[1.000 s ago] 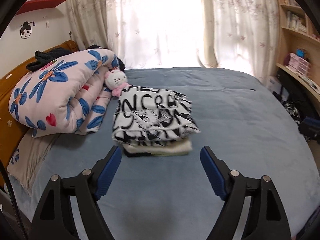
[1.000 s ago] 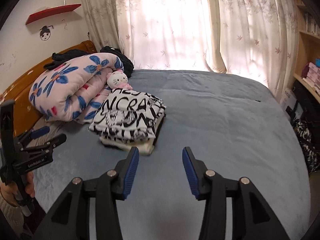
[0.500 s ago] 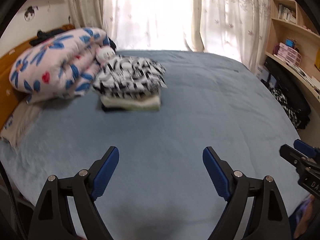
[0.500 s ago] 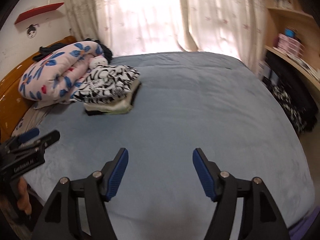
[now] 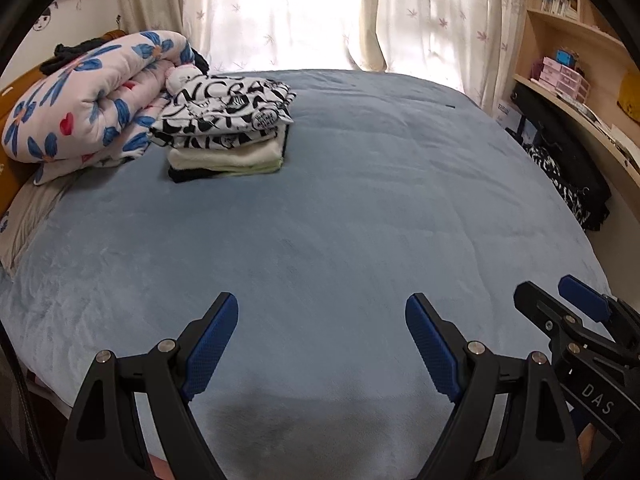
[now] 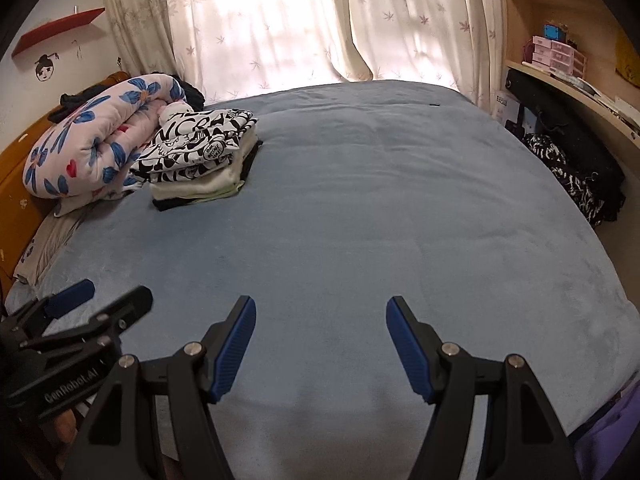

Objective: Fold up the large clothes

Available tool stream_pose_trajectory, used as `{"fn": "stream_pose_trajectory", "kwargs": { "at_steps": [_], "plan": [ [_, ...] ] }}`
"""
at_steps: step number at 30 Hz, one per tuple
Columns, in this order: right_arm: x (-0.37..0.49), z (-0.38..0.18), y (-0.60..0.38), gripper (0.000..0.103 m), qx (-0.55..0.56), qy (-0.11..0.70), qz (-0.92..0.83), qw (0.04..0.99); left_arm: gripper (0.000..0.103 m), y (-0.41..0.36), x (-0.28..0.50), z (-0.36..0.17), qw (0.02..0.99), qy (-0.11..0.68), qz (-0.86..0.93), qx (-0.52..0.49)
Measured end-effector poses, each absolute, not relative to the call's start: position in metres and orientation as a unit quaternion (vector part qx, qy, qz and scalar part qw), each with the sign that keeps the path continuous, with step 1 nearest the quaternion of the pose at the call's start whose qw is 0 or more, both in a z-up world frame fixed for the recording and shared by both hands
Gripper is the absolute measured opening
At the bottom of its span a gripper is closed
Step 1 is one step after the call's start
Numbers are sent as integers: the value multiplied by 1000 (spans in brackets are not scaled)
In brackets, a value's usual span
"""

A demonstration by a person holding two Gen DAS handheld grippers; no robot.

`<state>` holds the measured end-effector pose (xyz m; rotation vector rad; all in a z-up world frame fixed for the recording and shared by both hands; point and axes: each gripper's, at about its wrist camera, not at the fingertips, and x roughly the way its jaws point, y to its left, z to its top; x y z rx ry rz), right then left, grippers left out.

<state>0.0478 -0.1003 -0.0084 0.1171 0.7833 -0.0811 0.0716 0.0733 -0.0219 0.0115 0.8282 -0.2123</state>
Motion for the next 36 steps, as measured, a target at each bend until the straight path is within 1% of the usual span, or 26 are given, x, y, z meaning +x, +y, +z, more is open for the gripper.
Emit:
{"fn": "stream_pose_trajectory", "kwargs": {
  "at_steps": [14, 36],
  "plan": [
    [51, -15, -93, 68, 28, 381, -47, 923, 85, 68, 78, -32, 903, 418, -100, 13],
    [49, -19, -83, 68, 32, 388, -37, 921, 85, 77, 71, -36, 902, 424, -84, 6]
  ]
}}
